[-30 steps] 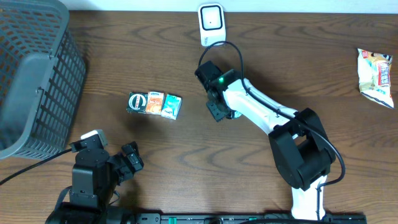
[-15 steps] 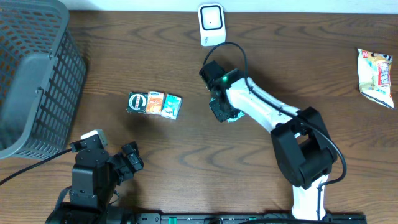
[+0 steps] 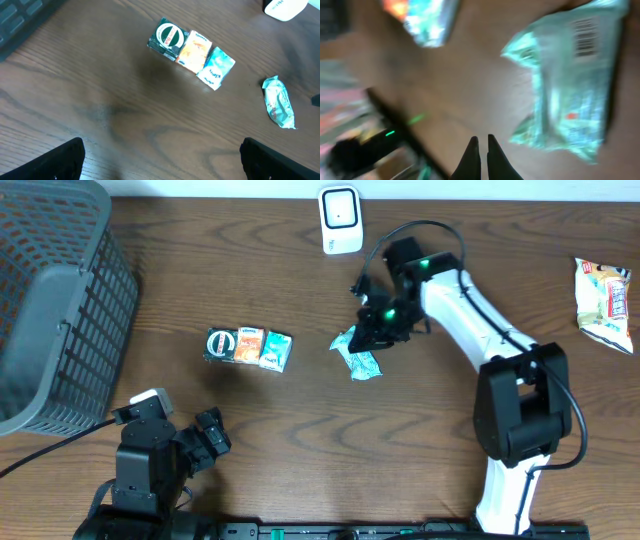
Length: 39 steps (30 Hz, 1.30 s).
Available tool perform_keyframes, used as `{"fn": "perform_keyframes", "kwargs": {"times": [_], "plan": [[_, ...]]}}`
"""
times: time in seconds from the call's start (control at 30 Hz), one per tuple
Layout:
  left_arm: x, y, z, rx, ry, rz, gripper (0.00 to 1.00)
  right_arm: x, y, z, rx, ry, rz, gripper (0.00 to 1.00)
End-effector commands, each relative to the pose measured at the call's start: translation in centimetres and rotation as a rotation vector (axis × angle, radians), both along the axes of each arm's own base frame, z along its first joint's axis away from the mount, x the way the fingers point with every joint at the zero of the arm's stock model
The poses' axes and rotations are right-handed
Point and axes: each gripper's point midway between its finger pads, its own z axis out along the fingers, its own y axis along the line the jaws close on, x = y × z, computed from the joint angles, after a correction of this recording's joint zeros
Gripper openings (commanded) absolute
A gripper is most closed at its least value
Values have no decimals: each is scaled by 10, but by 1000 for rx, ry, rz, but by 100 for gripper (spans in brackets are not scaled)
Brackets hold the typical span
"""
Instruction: Scan the item barcode
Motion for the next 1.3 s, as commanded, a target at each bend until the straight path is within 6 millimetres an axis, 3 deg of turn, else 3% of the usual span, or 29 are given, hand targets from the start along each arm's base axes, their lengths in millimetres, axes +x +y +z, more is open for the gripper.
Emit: {"fn": "perform_keyframes", "kwargs": {"times": [0.0,0.4,0.53,0.73,1.03,1.17,1.27], "plan": [[0,1,2,2,-7,3,98,-10,14,22,201,32,51,1],[0,1,2,2,-7,3,98,-45,8,-25,247,149,24,1],[0,1,2,2,-7,3,98,-37,-10,-38,176,127,-7,6],[0,1,2,2,-7,3,97,-19,-54,-59,-23,145,-144,13],[0,1,2,2,-7,2,97,-1,-79,-32,-255,55,-117,33],[0,1,2,2,-7,3,98,8,-71,-8,-318,-42,-75,46],[0,1,2,2,-7,2,98,9,-59,4,-349,-111,-35,66]]}}
